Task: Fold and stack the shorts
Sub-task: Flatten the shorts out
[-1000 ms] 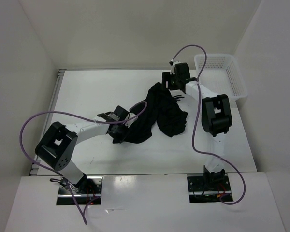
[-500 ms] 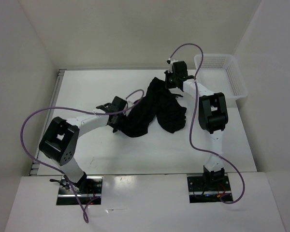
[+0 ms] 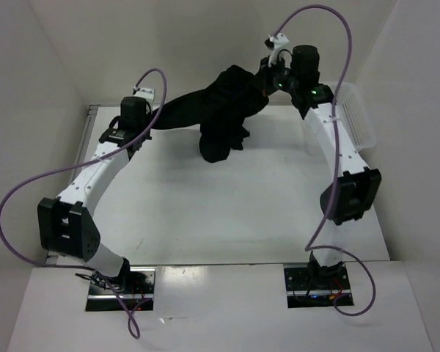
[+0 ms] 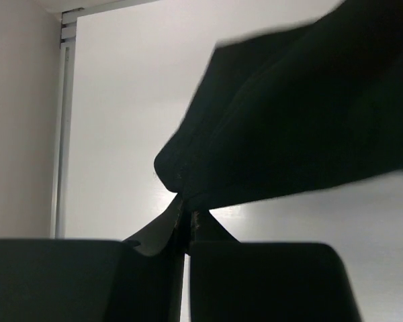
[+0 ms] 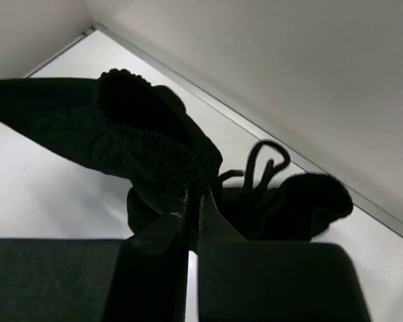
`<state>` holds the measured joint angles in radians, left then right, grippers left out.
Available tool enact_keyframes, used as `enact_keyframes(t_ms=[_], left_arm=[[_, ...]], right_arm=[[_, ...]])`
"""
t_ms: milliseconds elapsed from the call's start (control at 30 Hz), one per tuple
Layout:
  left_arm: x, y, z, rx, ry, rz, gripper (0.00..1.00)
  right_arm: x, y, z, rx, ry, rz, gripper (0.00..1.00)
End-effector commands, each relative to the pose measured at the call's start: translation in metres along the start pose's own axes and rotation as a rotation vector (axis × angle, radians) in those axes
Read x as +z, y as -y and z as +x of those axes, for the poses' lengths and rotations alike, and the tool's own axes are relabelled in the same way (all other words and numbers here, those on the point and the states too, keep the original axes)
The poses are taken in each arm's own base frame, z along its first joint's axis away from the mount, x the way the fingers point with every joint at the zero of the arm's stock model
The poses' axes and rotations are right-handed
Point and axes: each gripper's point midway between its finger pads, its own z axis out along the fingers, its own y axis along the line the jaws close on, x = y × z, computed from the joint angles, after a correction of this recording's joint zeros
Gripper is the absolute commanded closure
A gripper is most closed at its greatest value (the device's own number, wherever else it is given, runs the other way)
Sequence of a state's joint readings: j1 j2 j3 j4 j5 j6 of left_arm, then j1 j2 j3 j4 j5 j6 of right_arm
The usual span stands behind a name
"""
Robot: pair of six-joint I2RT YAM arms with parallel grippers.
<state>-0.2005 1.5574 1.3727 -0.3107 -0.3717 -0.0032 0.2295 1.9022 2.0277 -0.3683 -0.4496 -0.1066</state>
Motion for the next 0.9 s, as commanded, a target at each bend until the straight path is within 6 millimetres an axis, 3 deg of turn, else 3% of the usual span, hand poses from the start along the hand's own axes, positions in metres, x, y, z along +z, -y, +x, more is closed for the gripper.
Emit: enact_keyframes(t_ms=[0,33,67,100,133,167,200,233,267,300,333,400,433,533,567,600,633,733,800,867], left_arm=[[-0.031,-0.012,0.017,0.019,-0.029,-0.025,0.99],[-0.033,-0.011,0.048,0.047,-0.101,-0.019,0.99],[-0.042,-0.006,0.057,0.05,-0.114,0.02,0.98],[-0.046,-0.004,0.069,0.06,-0.144,0.037,0.95],[-0.052,0.001,0.085,0.08,-0.187,0.063,0.93],[-0.055,0.004,0.11,0.097,-0.243,0.082,0.9],[-0.066,0.015,0.122,0.117,-0.264,0.134,0.71],[-0.07,0.018,0.137,0.125,-0.297,0.157,0.46],[-0.079,0.028,0.162,0.145,-0.344,0.213,0.35],[-0.088,0.034,0.178,0.167,-0.383,0.244,0.3],[-0.091,0.036,0.188,0.17,-0.399,0.257,0.28],[-0.098,0.038,0.212,0.188,-0.446,0.274,0.27],[-0.099,0.037,0.216,0.189,-0.449,0.274,0.27],[-0.097,0.032,0.227,0.199,-0.455,0.243,0.24],[-0.092,0.032,0.224,0.195,-0.432,0.229,0.24],[-0.089,0.027,0.225,0.2,-0.423,0.194,0.21],[-0.084,0.027,0.229,0.206,-0.433,0.182,0.2],[-0.074,0.023,0.236,0.181,-0.461,0.17,0.19],[-0.072,0.023,0.236,0.162,-0.487,0.189,0.19],[-0.07,0.027,0.237,0.15,-0.5,0.213,0.19]], right_arm=[[-0.04,-0.005,0.054,-0.075,-0.145,-0.081,1.0],[-0.047,-0.009,0.076,-0.089,-0.204,-0.096,1.0],[-0.058,-0.011,0.113,-0.095,-0.284,-0.088,0.92],[-0.063,-0.009,0.129,-0.135,-0.32,-0.082,0.68],[-0.069,-0.008,0.147,-0.138,-0.363,-0.073,0.18],[-0.077,-0.01,0.18,-0.133,-0.438,-0.078,0.1],[-0.085,-0.003,0.188,-0.177,-0.469,-0.04,0.0],[-0.088,0.0,0.195,-0.196,-0.484,-0.022,0.0],[-0.092,0.001,0.211,-0.199,-0.524,-0.016,0.0],[-0.094,0.003,0.208,-0.216,-0.52,-0.005,0.0],[-0.094,0.003,0.207,-0.216,-0.52,-0.005,0.0],[-0.089,-0.008,0.189,-0.176,-0.463,-0.053,0.0],[-0.085,-0.013,0.172,-0.145,-0.42,-0.064,0.0],[-0.07,-0.031,0.153,-0.095,-0.375,-0.103,0.02],[-0.063,-0.035,0.157,-0.107,-0.385,-0.102,0.02],[-0.055,-0.056,0.158,-0.157,-0.394,-0.132,0.03],[-0.051,-0.055,0.176,-0.242,-0.45,-0.11,0.03],[-0.043,-0.08,0.215,-0.334,-0.54,-0.139,0.12],[-0.042,-0.079,0.226,-0.337,-0.558,-0.147,0.22],[-0.039,-0.077,0.24,-0.392,-0.589,-0.149,0.24]])
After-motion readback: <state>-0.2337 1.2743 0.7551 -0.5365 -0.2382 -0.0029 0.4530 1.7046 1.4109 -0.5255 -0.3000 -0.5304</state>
